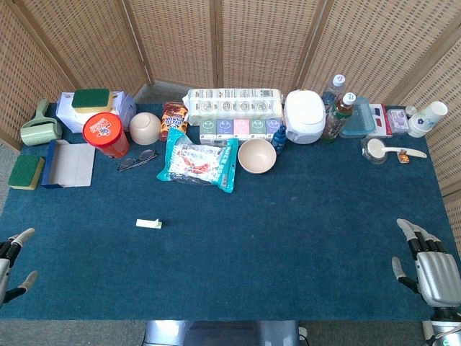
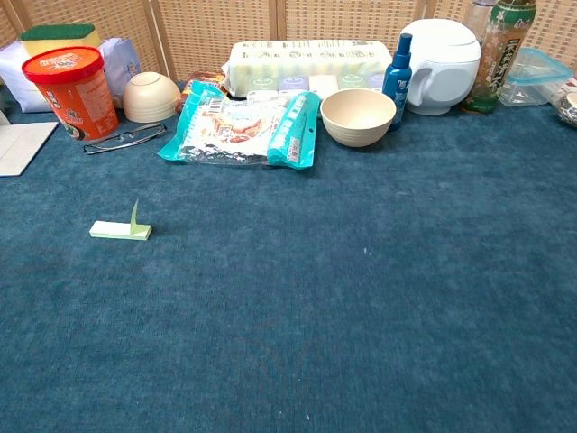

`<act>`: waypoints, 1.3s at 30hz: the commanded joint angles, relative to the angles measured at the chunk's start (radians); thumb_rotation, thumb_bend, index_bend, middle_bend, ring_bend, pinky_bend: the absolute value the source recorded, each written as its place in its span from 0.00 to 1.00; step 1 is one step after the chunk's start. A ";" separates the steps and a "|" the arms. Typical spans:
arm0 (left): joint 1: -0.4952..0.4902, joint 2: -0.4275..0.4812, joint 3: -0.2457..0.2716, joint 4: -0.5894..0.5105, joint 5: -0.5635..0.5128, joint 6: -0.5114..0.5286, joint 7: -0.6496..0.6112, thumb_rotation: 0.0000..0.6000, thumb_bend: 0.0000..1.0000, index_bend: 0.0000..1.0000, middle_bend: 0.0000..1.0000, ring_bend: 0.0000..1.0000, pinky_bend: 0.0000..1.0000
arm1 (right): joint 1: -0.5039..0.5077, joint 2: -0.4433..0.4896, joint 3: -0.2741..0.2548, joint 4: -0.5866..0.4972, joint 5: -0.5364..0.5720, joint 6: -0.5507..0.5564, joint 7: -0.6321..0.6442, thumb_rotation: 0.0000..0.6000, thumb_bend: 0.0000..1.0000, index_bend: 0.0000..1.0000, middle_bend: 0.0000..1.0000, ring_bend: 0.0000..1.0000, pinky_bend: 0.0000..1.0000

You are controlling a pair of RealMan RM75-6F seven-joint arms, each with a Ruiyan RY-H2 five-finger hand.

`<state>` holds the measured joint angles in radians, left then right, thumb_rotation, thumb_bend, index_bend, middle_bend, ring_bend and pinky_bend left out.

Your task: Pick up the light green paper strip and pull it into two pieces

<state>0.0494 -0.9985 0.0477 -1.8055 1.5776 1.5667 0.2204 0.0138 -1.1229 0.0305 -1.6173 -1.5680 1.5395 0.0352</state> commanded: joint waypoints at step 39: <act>-0.212 0.029 -0.105 -0.030 -0.084 -0.255 0.042 1.00 0.24 0.17 0.28 0.33 0.32 | -0.005 -0.004 0.014 -0.026 0.051 -0.009 -0.029 1.00 0.47 0.08 0.18 0.16 0.24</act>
<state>-0.1311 -0.9704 -0.0404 -1.8251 1.5104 1.3458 0.2462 0.0081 -1.1264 0.0439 -1.6433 -1.5183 1.5317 0.0073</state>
